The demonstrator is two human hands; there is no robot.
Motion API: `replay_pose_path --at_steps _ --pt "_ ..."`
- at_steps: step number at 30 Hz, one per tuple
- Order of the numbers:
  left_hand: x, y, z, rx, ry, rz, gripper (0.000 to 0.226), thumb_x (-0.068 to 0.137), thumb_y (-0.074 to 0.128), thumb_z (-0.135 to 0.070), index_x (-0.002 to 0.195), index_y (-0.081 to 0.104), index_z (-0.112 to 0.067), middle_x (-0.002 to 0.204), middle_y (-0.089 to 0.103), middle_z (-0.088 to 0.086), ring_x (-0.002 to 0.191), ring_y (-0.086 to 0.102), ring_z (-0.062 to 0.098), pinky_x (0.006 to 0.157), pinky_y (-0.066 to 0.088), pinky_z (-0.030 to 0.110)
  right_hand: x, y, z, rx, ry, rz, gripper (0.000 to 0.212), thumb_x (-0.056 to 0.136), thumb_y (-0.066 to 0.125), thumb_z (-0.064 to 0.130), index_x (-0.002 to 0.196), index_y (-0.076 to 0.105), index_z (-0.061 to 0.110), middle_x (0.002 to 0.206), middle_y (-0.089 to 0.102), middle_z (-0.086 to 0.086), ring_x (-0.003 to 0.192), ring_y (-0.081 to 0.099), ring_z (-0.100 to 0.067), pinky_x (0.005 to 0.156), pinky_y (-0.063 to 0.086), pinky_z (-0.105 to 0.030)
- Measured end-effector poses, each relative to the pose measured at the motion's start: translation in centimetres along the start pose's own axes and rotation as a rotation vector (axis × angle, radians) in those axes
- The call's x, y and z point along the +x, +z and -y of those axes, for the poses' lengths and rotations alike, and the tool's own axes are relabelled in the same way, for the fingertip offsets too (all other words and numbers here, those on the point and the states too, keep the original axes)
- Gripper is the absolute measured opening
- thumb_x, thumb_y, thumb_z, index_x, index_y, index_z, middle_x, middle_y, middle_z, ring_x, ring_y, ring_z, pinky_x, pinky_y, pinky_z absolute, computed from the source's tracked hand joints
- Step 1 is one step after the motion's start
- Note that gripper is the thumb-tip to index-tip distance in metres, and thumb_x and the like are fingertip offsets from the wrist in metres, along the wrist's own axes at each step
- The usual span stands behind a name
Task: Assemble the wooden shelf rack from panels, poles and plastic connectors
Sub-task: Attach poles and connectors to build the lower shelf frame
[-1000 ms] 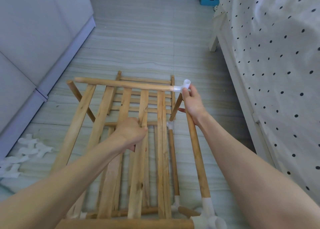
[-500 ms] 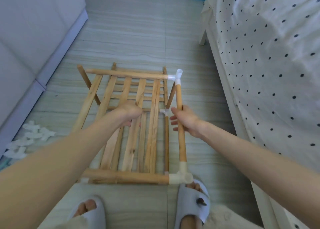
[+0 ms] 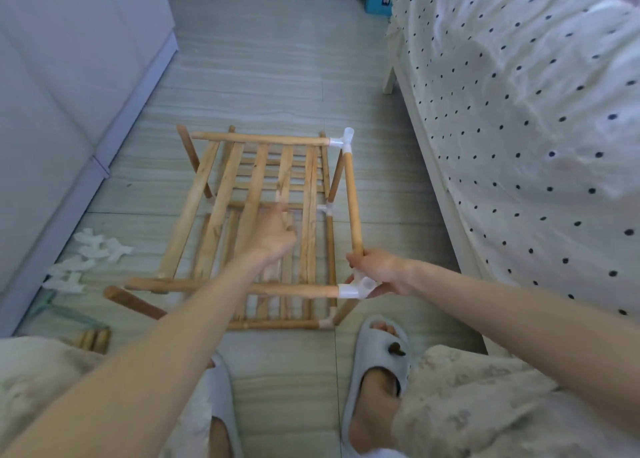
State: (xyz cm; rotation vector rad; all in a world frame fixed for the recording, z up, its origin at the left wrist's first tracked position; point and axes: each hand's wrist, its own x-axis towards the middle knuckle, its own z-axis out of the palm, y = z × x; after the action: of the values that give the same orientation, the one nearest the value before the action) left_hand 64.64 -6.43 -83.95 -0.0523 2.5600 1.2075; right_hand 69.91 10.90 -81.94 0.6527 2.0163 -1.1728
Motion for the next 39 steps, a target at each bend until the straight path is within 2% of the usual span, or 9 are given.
replay_pose_path --at_steps 5,8,11,15,21,28,32,35,39 --pt "-3.2 0.7 1.9 0.516 0.292 0.255 0.026 0.091 0.047 -0.05 0.109 0.049 -0.032 0.143 0.036 0.005 0.139 0.02 0.034 0.112 0.023 0.05 0.0 1.7 -0.6 0.271 -0.039 -0.137 0.025 0.098 0.041 0.017 0.115 0.053 0.003 0.086 0.068 -0.011 0.072 0.058 -0.017 0.069 0.047 -0.031" --pt "-4.1 0.8 2.9 0.653 0.365 0.398 0.052 0.078 0.046 -0.07 0.12 0.044 -0.04 0.156 0.005 0.002 0.143 -0.01 0.037 0.112 0.008 0.061 0.1 2.2 -1.3 0.501 -0.073 -0.123 0.028 0.099 0.042 0.016 0.122 0.049 0.001 0.076 0.063 -0.008 0.067 0.058 -0.016 0.061 0.048 -0.029" --pt "-4.5 0.8 3.4 0.754 0.483 0.4 0.051 0.082 0.049 -0.064 0.125 0.05 -0.037 0.156 -0.005 0.005 0.142 -0.019 0.03 0.113 0.003 0.062 0.1 2.5 -1.4 0.527 -0.088 -0.122 0.029 0.099 0.042 0.018 0.122 0.049 0.001 0.076 0.062 -0.007 0.063 0.056 -0.016 0.055 0.046 -0.027" --pt "-4.6 1.5 3.5 0.861 0.75 0.287 0.037 0.092 0.041 -0.051 0.106 0.059 -0.022 0.156 0.014 0.003 0.144 -0.016 0.022 0.115 -0.005 0.055 0.3 2.6 -1.0 0.476 -0.102 -0.14 0.027 0.1 0.039 0.016 0.118 0.05 0.0 0.071 0.058 -0.007 0.059 0.055 -0.016 0.053 0.043 -0.024" --pt "-4.3 2.8 3.3 0.867 0.753 0.316 0.047 0.098 0.023 -0.046 0.114 0.051 -0.012 0.133 0.049 0.003 0.145 0.004 0.015 0.119 -0.002 0.041 0.7 2.0 -0.9 0.432 -0.107 -0.111 0.015 0.098 0.037 0.01 0.09 0.049 0.006 0.063 0.048 -0.007 0.053 0.047 -0.016 0.04 0.04 -0.018" --pt "-3.6 2.8 2.9 0.891 0.706 0.381 0.046 0.099 0.023 -0.045 0.107 0.052 -0.01 0.13 0.049 0.008 0.141 0.016 0.016 0.118 -0.004 0.039 2.1 2.5 -0.5 0.591 -0.09 -0.071 0.024 0.096 0.039 0.006 0.073 0.044 0.011 0.059 0.037 -0.003 0.051 0.034 -0.013 0.049 0.032 -0.023" --pt "-3.2 2.6 2.3 0.951 0.699 0.455 0.044 0.1 0.024 -0.043 0.109 0.051 -0.01 0.126 0.05 0.008 0.138 0.021 0.019 0.118 -0.004 0.042 2.6 2.3 -0.1 0.429 -0.049 -0.077 0.024 0.094 0.038 0.005 0.072 0.044 0.011 0.059 0.041 -0.004 0.052 0.037 -0.014 0.05 0.033 -0.024" --pt "-2.6 1.9 1.1 1.044 0.704 0.587 0.044 0.099 0.026 -0.044 0.11 0.051 -0.01 0.121 0.052 0.008 0.133 0.027 0.021 0.117 0.0 0.048 2.4 1.5 0.9 0.094 0.002 -0.068 0.02 0.094 0.035 0.004 0.081 0.05 0.006 0.071 0.052 -0.01 0.062 0.048 -0.02 0.058 0.041 -0.03" --pt "-1.5 1.0 -0.4 1.186 0.71 0.773 0.037 0.099 0.034 -0.04 0.113 0.052 -0.01 0.115 0.054 0.007 0.122 0.036 0.022 0.117 0.006 0.048 1.7 -0.3 2.5 -0.093 0.084 0.166 0.028 0.1 0.037 0.011 0.124 0.045 -0.001 0.119 0.057 -0.016 0.109 0.058 -0.029 0.074 0.052 -0.033"
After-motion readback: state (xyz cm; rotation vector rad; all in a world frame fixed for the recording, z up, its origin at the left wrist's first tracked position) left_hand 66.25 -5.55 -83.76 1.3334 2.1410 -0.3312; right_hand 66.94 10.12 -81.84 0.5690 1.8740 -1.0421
